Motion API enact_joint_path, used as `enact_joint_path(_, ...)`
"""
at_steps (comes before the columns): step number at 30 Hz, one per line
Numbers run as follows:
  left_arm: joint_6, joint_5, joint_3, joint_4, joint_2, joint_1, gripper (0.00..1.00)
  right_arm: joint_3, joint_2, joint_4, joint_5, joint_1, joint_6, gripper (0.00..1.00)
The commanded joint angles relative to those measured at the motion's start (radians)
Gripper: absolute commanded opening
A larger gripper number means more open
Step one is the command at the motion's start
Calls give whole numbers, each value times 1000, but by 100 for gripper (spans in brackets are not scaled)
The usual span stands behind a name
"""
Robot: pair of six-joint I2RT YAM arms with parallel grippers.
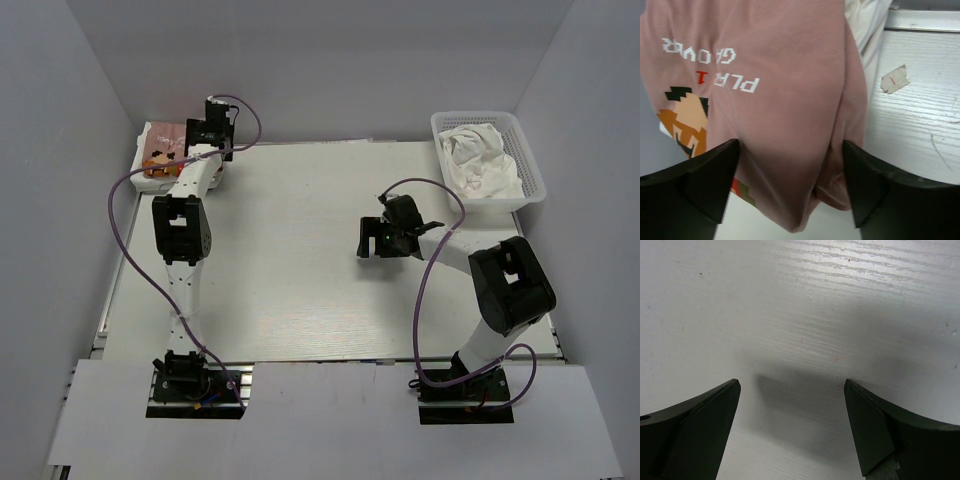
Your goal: Fold and stack the t-shirts
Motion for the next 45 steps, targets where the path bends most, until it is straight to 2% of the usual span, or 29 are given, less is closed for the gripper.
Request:
enact_joint_path(1,32,-72,17,15,-19,-3,87,0,16,-1,31,0,-18,90)
enact_joint_path(3,32,-72,17,26,-19,-3,75,1,21,-1,34,0,-19,90)
enact_joint_path(5,32,-72,17,40,-30,-3,51,4,24,4,33,0,-19,90)
enact_joint_path(9,54,-72,46,63,-19,-3,50,4,25,1,36,5,-19,90)
enact_joint_path(11,66,-87,55,75,-19,-3,43,4,22,-2,39,-3,-19,90)
enact_joint_path(14,103,-126,55,125,-10,-3,38,9,21,-2,39,0,-19,90)
enact_joint_path(17,149,-234,43,200,-19,-3,16,10,19,2,73,-1,-22,90)
enact_joint_path(20,209,-245,0,256,-19,-12,12,24,30,2,76,-1,-25,90)
enact_joint_path(36,279,-343,-110,337,76,-97,11,12,47,-18,136,-1,-30,90)
enact_joint_path(38,279,-365,-110,347,76,-106,25,6,44,-19,134,-3,-31,90)
enact_joint_path(41,279,-385,-110,347,53,-106,38,1,34,-18,131,-3,-34,90)
enact_joint_path(42,269,-385,-101,347,53,-106,38,-2,34,-13,130,-3,-34,90)
enact_joint_path(45,259,-394,-101,347,-4,-106,49,-8,22,-8,126,-6,-38,90)
